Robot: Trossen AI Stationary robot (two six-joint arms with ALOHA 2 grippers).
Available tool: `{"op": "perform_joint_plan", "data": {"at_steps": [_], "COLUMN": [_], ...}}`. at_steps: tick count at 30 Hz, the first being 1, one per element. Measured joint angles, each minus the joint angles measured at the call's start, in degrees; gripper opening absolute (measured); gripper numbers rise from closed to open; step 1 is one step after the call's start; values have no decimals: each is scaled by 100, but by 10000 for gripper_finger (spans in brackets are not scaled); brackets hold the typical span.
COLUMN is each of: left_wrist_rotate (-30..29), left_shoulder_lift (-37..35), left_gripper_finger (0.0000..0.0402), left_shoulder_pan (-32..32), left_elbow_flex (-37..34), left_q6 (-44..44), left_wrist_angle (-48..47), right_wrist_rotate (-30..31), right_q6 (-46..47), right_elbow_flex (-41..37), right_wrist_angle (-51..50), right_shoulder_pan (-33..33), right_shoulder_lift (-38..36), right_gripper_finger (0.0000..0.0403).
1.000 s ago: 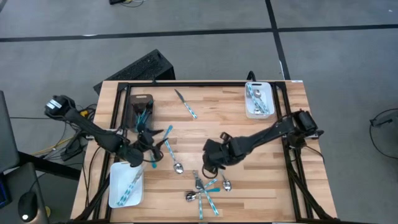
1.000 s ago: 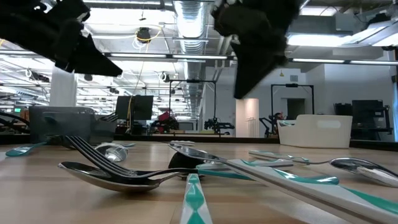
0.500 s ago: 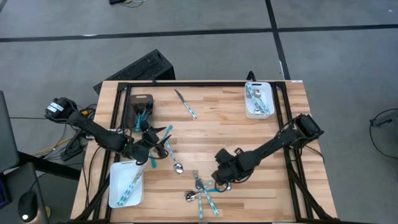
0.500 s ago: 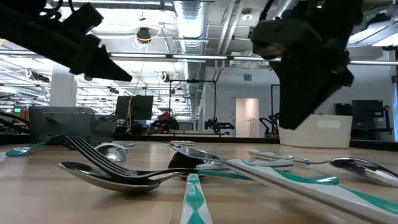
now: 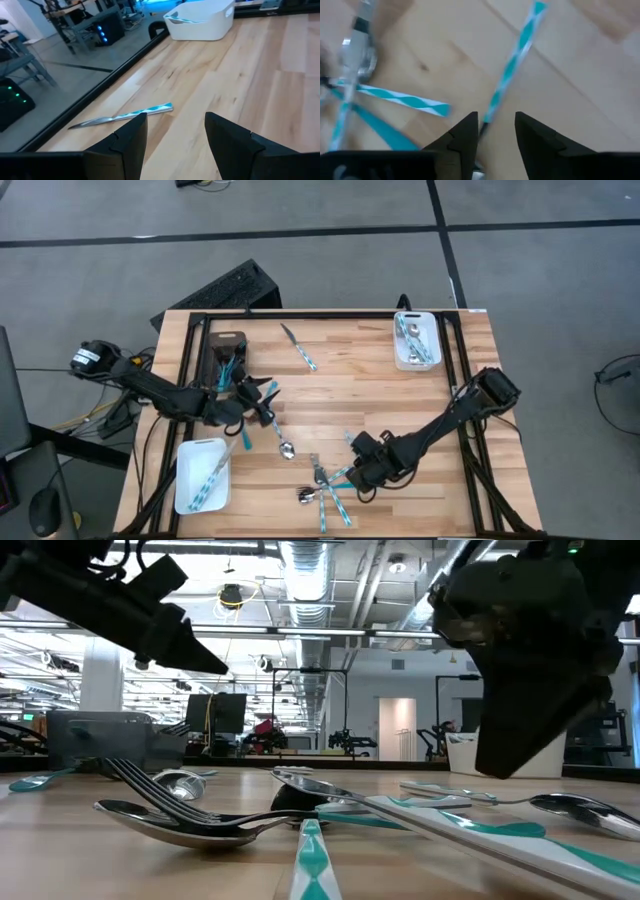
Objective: Sort silverware by color (type)
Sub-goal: Put the blue patterned spoon into the top right white bin
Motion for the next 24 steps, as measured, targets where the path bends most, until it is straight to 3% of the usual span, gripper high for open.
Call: {"op": "perform_joint_plan", "data": {"at_steps": [6, 11, 20, 24], "left_wrist_rotate": [10, 15, 10, 11], "left_shoulder_lift": [-2, 0, 0, 0], "left_gripper_finger": [187, 187, 187, 187], "left_shoulder_pan": [43, 40, 100, 134], "left_elbow_flex": [0, 0, 0, 0], "left_q6": [-9, -17, 60, 70], "left_wrist_angle": [-10, -20, -12, -19], "right_wrist_rotate": [67, 16, -401, -408], "right_q6": [20, -10, -212, -450], "right_elbow_flex": [-295, -281, -255, -289], "right_wrist_angle": [567, 389, -735, -1205], "right_shoulder_pan": [69, 16, -290, -534], "right_shoulder_lift": [179, 252, 207, 9], "right_gripper_finger": [142, 135, 28, 20]}}
